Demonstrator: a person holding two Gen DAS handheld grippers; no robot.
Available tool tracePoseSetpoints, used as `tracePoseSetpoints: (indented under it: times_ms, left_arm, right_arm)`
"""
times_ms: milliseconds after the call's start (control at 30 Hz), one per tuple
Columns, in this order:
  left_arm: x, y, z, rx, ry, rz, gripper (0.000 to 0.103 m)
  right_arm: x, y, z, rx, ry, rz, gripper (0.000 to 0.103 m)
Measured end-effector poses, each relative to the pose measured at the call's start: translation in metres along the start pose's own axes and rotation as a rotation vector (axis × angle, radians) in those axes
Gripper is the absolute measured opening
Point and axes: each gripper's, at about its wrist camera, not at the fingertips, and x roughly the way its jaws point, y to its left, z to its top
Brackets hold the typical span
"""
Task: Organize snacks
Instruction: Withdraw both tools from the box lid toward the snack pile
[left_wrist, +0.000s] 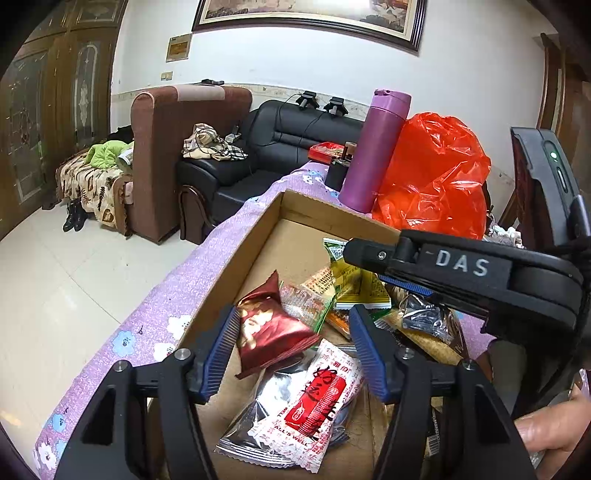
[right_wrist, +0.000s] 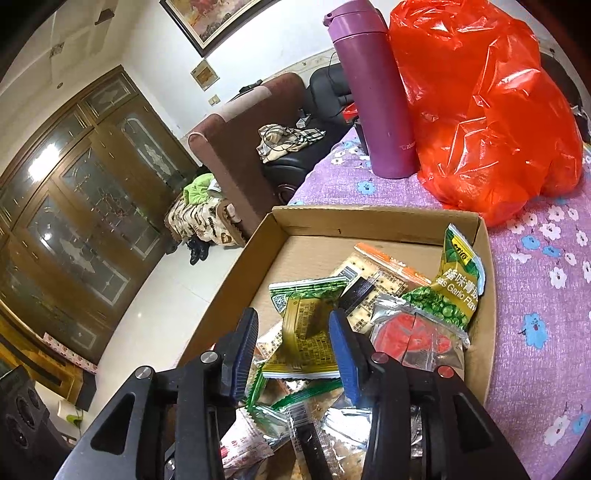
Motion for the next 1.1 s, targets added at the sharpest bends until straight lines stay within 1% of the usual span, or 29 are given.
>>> tracePoseSetpoints:
  times_ms: [133,267,400,467,667,733,800,867,933,1000,1033,1067,1100]
  left_arm:
    - [-0.002,-0.001,0.0,0.004,-0.011,0.001,0.066]
    - [-0.004,-0.002,-0.001,0.011,-0.022,-0.003,0.067]
    - [-0.009,0.002,0.0,-0.009,-0.043,-0.023,0.067]
    - [-0.012,0.004,0.0,-0.021,-0.059,-0.033,0.067]
    - [-0.024,0.005,-0.002,-0.013,-0.11,-0.051,0.068]
    - [-0.03,0.003,-0.002,-0.003,-0.139,-0.059,0.068]
    - [-0.035,0.0,-0.002,0.01,-0.164,-0.075,0.071]
    - [-0.042,-0.005,-0.003,0.032,-0.195,-0.076,0.072]
    - [-0.049,-0.009,-0.005,0.05,-0.227,-0.089,0.073]
    - [-0.055,-0.013,-0.006,0.063,-0.25,-0.094,0.073]
    - [-0.057,-0.014,-0.007,0.065,-0.253,-0.097,0.073]
    - [-0.059,-0.016,-0.007,0.065,-0.248,-0.103,0.073]
    - [-0.062,-0.021,-0.007,0.066,-0.224,-0.125,0.073]
  right_arm:
    - [-0.009,-0.001,-0.002,0.021,-0.005,0.039,0.046]
    - [-0.024,-0.003,-0.001,0.052,-0.027,0.079,0.046]
    - [-0.053,-0.007,-0.001,0.072,-0.07,0.127,0.046]
    - [-0.071,-0.014,-0.002,0.087,-0.104,0.149,0.05]
    - [-0.116,-0.039,-0.007,0.134,-0.166,0.152,0.051]
    - [-0.137,-0.053,-0.012,0.138,-0.184,0.122,0.051]
    - [-0.158,-0.069,-0.016,0.162,-0.202,0.099,0.051]
    - [-0.182,-0.087,-0.021,0.181,-0.225,0.079,0.051]
    - [-0.214,-0.112,-0.03,0.187,-0.269,-0.012,0.051]
    - [-0.239,-0.136,-0.036,0.19,-0.305,-0.083,0.052]
    - [-0.254,-0.154,-0.041,0.208,-0.325,-0.128,0.054]
    - [-0.264,-0.168,-0.043,0.232,-0.339,-0.159,0.055]
    - [-0.276,-0.188,-0.049,0.272,-0.359,-0.192,0.055]
